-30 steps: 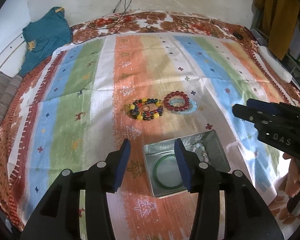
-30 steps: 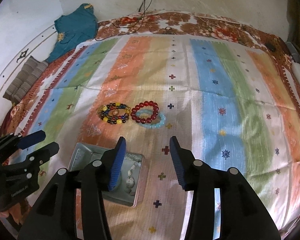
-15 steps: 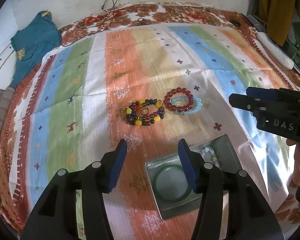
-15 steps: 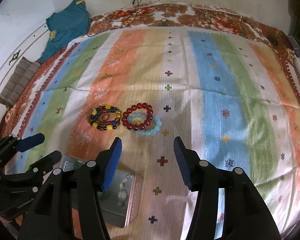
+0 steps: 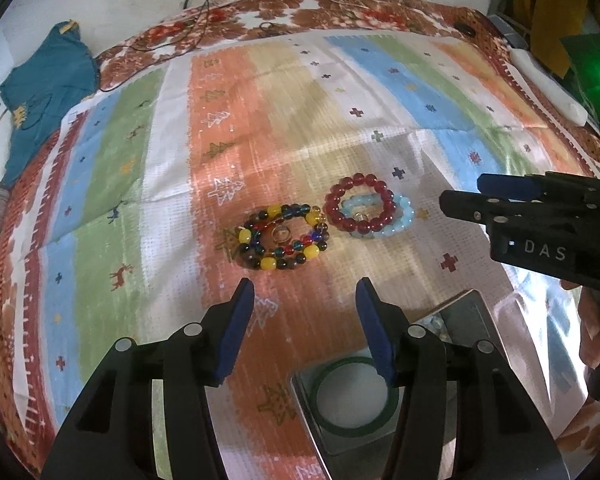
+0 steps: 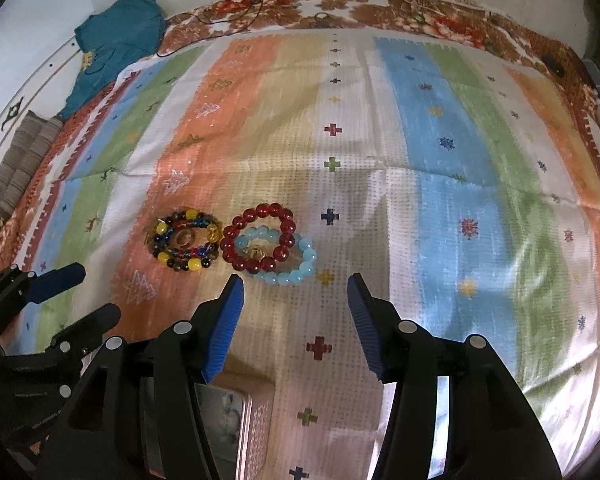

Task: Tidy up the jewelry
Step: 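Move both open grippers toward the multicolour and red bead bracelets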

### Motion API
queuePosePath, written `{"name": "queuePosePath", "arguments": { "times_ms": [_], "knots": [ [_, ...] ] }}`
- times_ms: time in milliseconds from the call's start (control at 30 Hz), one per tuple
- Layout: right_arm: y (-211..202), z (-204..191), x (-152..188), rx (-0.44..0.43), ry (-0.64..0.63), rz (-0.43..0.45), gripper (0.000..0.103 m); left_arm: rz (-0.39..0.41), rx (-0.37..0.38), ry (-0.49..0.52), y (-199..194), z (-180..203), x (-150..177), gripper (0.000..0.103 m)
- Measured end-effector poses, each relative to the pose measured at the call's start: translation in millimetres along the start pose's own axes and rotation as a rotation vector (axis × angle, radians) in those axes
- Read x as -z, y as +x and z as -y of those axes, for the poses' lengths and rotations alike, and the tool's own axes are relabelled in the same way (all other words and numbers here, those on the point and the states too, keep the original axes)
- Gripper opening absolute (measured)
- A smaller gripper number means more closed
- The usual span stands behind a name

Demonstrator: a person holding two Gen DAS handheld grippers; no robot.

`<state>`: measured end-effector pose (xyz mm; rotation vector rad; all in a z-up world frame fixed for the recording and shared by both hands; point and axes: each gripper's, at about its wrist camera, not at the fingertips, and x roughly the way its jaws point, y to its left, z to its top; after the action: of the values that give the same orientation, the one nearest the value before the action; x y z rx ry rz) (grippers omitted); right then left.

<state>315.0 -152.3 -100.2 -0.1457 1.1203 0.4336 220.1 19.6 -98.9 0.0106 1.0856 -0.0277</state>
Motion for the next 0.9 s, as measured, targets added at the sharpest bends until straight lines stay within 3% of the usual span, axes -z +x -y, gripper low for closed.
{"name": "queuePosePath", "arguments": {
  "times_ms": [900],
  "knots": [
    [65, 1, -35, 0.033, -0.013, -0.069, 0.054, -0.076, 0.038, 0.038, 67, -11, -26, 0.053]
  ]
}}
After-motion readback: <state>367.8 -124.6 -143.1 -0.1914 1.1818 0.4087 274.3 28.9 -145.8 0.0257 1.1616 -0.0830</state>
